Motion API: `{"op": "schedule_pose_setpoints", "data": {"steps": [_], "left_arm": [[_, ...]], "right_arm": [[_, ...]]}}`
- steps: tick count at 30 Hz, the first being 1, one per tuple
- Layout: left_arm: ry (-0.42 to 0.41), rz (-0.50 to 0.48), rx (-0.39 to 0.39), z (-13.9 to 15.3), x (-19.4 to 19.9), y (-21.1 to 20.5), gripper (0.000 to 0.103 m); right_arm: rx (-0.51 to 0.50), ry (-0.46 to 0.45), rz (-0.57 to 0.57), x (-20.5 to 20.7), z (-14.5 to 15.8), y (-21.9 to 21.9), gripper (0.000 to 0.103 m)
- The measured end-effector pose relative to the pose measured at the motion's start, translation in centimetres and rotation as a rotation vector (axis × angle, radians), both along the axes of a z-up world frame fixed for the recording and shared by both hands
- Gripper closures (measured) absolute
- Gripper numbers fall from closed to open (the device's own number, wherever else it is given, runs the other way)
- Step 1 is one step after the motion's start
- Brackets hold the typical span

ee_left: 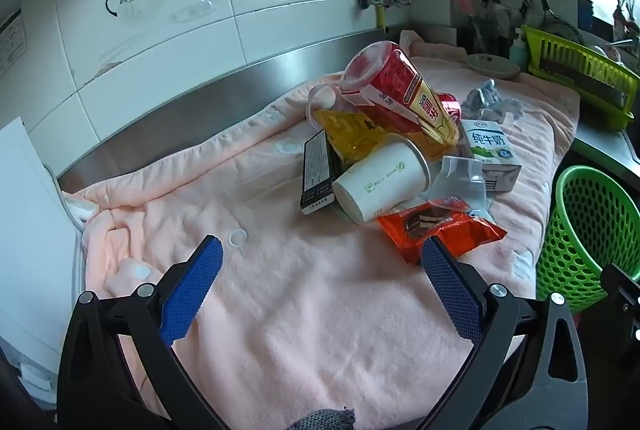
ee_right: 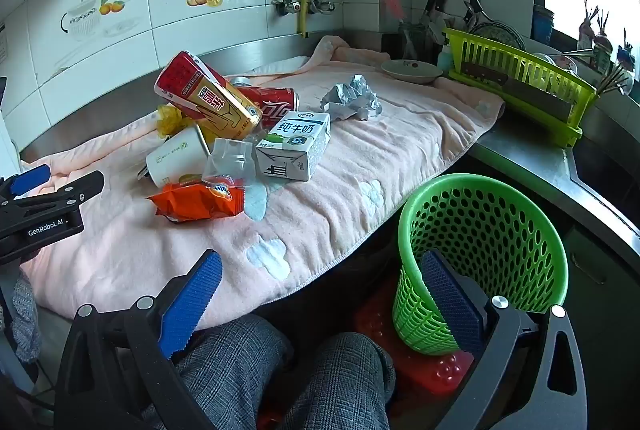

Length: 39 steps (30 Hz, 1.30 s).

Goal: Collect trash
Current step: 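Move both tools toward the trash pile on the pink towel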

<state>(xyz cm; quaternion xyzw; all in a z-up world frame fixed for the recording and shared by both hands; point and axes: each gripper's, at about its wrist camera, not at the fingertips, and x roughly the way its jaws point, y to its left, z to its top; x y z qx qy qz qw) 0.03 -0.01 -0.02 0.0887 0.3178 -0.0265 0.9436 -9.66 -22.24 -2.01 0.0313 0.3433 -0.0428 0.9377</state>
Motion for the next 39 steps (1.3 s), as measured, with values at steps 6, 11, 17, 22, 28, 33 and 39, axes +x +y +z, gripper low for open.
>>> {"op": "schedule_pose_setpoints", "data": {"steps": [6,11,17,22,28,33,39], "left_arm": [[-0.001,0.004,0.000,-0.41,-0.03,-0.38,0.005],[0.002,0.001,-0.004,-0.41,-0.09,-0.08,0.005],[0.000,0.002,-0.002,-0.33,0.00,0.10,0.005],[0.000,0.003,0.006,-0.14,0.24,0.01,0.005],[-0.001,0.002,0.005,-0.09,0.24,0.05,0.005],[0.000,0.005,0.005,-0.06,0.24,0.07,0.005],[-0.002,0.006,0.006,-0.01,0.33,0.16,0.005]], "right_arm": [[-0.001,-0.005,0.002,0.06,0.03,0.01,0.006],[0.001,0.003,-0.001,0.26,-0.12,-0.03,0.006],[-0.001,0.004,0.000,0.20,-0.08,0.00,0.006],[0.000,0.005,0.002,0.16,-0.06,0.04,0.006],[-0.001,0.007,0.002,0.21,-0.11,0.11,0.006],[-0.003,0.006,0.002,0.09,0.18,-0.10,0.006],[-0.005,0.003,0.007,0.39,-0.11,0.21,0.006]]}}
